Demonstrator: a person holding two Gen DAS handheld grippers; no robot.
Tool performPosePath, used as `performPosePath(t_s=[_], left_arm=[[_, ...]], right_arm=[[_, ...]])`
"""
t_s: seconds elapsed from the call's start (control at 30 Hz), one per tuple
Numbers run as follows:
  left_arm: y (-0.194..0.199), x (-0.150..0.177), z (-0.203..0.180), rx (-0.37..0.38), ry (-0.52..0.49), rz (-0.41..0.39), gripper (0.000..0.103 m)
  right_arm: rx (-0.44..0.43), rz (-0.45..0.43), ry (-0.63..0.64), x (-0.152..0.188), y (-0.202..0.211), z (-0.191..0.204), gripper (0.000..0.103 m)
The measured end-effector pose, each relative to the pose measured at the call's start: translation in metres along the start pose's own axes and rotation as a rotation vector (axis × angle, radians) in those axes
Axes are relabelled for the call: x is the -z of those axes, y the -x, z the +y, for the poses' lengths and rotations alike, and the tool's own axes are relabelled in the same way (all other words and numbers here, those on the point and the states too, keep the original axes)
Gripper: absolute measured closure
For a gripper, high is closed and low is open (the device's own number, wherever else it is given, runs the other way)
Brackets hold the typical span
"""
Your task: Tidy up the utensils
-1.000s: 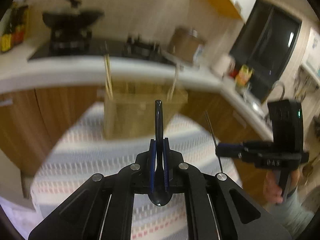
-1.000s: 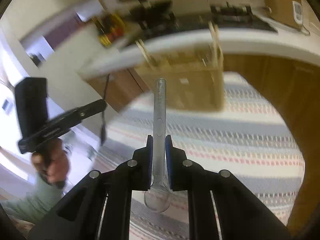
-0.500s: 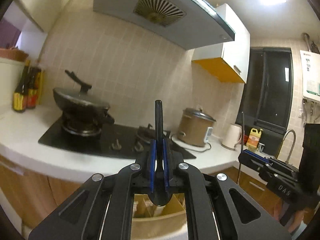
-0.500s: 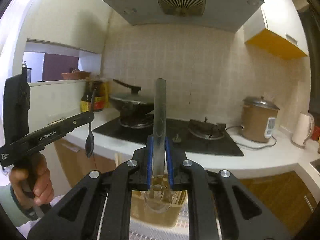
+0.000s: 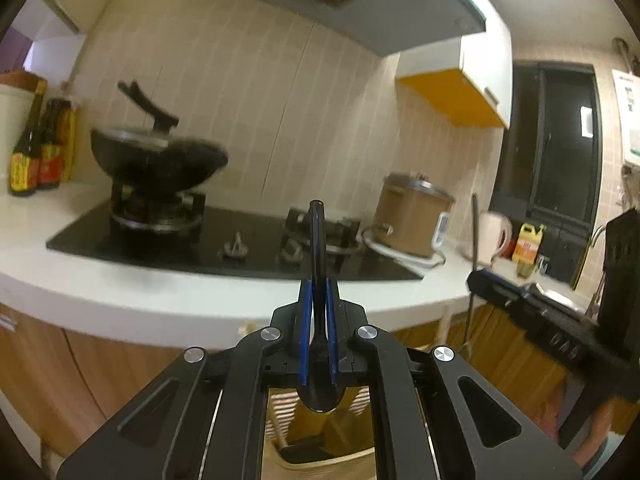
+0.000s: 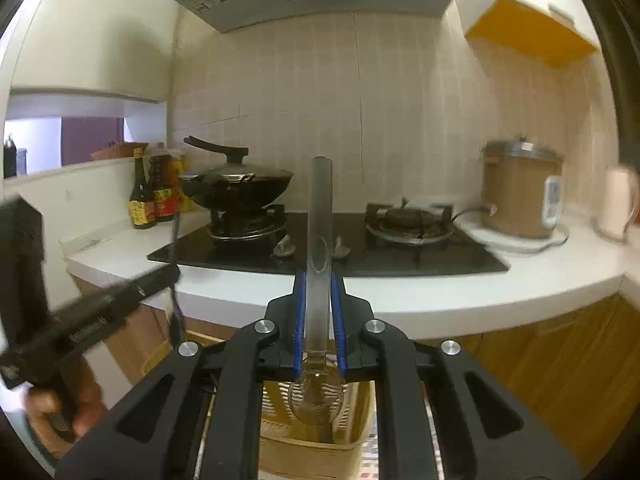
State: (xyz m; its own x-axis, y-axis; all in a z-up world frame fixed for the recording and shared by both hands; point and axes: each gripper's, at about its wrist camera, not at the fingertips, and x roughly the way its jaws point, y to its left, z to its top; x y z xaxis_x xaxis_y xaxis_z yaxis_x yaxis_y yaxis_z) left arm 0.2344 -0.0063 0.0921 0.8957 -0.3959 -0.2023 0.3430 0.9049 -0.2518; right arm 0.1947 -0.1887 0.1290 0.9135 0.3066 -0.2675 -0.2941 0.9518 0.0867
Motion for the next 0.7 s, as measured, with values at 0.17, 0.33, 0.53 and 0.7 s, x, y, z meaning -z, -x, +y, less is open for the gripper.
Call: performPosePath(t_s=[0.17, 0.33, 0.53, 0.7], left_arm=[[-0.011, 0.015, 0.017, 0.005, 0.039, 0.032, 0.098], [-0.005, 0.017, 0.02, 0.013, 0.048, 0.072, 0.097], [0.031, 0.012, 0.018, 0.029, 0.069, 0.064, 0.063], [0.067, 0.009, 0.004, 0.008, 0.032, 0.056, 0.054]], right_arm=[[-0.006, 0.023, -0.054, 0.009, -0.014, -0.012, 0.093], [-0.004, 0.062, -0.056, 0.017, -0.011, -0.012, 0.092], [-0.037, 0.09, -0.098, 0.017, 0.017, -0.019, 0.084], [-0.055, 0.113, -0.125, 0.025, 0.049, -0.018, 0.08]])
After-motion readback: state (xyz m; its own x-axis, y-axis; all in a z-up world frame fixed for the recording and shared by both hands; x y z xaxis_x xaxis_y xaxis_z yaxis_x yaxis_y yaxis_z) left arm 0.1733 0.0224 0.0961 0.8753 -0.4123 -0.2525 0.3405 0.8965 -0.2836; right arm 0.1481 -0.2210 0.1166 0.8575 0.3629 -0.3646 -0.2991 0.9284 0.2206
